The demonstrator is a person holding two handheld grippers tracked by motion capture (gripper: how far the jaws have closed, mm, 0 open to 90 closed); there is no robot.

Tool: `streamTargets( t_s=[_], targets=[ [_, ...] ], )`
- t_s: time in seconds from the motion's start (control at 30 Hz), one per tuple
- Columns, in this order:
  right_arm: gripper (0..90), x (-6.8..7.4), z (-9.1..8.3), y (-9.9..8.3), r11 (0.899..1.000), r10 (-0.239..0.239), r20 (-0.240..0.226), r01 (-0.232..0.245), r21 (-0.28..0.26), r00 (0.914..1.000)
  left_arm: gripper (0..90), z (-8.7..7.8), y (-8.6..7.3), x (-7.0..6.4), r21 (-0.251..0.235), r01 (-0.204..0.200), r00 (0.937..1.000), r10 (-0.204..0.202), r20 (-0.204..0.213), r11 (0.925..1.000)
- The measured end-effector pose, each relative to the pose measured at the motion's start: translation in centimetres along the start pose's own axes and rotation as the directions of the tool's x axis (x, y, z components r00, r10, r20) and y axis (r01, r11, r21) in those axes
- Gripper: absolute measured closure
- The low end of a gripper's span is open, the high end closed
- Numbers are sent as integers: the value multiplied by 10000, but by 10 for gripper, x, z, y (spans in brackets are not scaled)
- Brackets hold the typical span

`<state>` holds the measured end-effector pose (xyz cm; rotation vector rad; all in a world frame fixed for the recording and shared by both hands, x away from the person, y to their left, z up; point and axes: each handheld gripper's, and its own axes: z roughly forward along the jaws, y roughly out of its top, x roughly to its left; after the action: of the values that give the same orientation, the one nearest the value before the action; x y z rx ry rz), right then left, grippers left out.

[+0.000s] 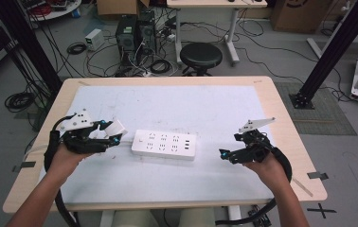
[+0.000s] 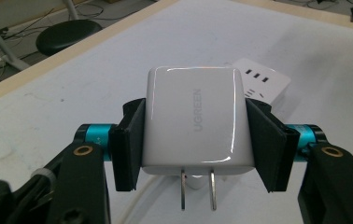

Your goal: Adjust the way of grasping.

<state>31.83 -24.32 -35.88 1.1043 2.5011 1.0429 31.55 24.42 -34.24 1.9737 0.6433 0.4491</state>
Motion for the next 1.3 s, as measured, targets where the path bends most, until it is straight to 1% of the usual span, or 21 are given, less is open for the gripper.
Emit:
streamTargets(
  t_s=[0.1,0.2,0.27,0.33,0.4,0.5,0.53,0.6,0.67,0.8,0.87,0.9,0.93,0.97,1.0,1.1,1.13,1.2,1.23,1.27,1.3],
  targets=[
    [155,3,1,1,9998,8,-237,-13,-216,9997,425,5,1,-7,-9,-259,9990,259,351,9997],
    [162,5,2,3,9997,207,-479,-214,-139,9986,425,11,4,-16,100,-670,9958,662,631,9977],
    [165,7,3,4,9997,264,-628,-264,7,9977,425,14,5,-20,184,-945,9926,928,788,9954],
    [164,8,5,4,9993,356,-881,-349,92,9955,425,18,7,-24,164,-1102,9897,1082,937,9938],
    [164,11,6,4,9991,389,-977,-373,183,9945,425,21,8,-28,141,-1191,9873,1169,1078,9928],
    [164,12,8,4,9988,470,-1215,-451,179,9915,425,26,8,-34,92,-1434,9818,1411,1269,9896],
    [164,12,9,4,9983,575,-1307,-563,129,9898,425,27,8,-36,98,-1601,9788,1574,1310,9871],
    [164,13,9,5,9962,866,-1608,-865,77,9832,425,30,8,-40,125,-1784,9745,1750,1404,9839],
    [164,14,10,6,9948,1002,-1911,-1019,5,9764,425,32,8,-42,153,-1973,9697,1928,1500,9802],
    [165,18,12,11,9904,1335,-2369,-1380,-22,9623,425,37,9,-46,151,-2183,9637,2131,1606,9758],
    [165,19,13,13,9878,1506,-2590,-1558,4,9541,425,39,9,-49,168,-2267,9613,2209,1646,9738],
    [165,20,14,14,9864,1577,-2715,-1643,-18,9494,425,40,9,-50,204,-2344,9591,2278,1679,9719],
    [165,20,15,16,9852,1640,-2792,-1714,-20,9461,425,41,10,-51,169,-2331,9587,2269,1717,9723],
    [165,21,16,17,9830,1769,-2894,-1834,47,9407,425,42,10,-52,156,-2382,9562,2317,1787,9711],
    [165,21,17,18,9815,1826,-3001,-1914,3,9363,425,43,10,-53,142,-2406,9549,2340,1825,9705],
    [165,24,21,21,9770,2051,-3303,-2127,131,9213,425,47,12,-56,75,-2479,9501,2416,1975,9688],
    [165,25,22,22,9763,2092,-3323,-2160,169,9197,425,48,12,-57,65,-2563,9469,2497,2028,9666],
    [163,27,24,24,9759,2113,-3335,-2176,189,9188,425,51,13,-60,35,-2600,9442,2535,2103,9656],
    [163,28,25,26,9744,2184,-3255,-2241,203,9200,425,52,13,-61,34,-2609,9436,2542,2122,9654],
    [163,29,26,27,9738,2214,-3225,-2263,226,9203,425,53,13,-62,38,-2658,9415,2588,2157,9640],
    [163,30,27,28,9733,2241,-3301,-2275,287,9169,425,55,13,-63,40,-2685,9405,2613,2171,9633]
  ],
)
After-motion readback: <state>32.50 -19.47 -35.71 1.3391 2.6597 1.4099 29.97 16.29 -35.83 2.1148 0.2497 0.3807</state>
